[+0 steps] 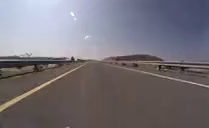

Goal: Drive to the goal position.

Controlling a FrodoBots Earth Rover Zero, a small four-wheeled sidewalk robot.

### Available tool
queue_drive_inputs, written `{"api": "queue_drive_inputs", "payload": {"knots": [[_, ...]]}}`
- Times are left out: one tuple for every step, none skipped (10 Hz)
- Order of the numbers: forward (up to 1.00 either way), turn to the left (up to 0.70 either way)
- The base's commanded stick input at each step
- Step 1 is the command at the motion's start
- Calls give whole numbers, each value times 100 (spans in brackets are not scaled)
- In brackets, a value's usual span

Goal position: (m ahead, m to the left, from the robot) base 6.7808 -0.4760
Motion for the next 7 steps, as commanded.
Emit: {"api": "queue_drive_inputs", "payload": {"knots": [[100,0],[100,0],[100,0],[100,0],[100,0],[100,0],[100,0]]}}
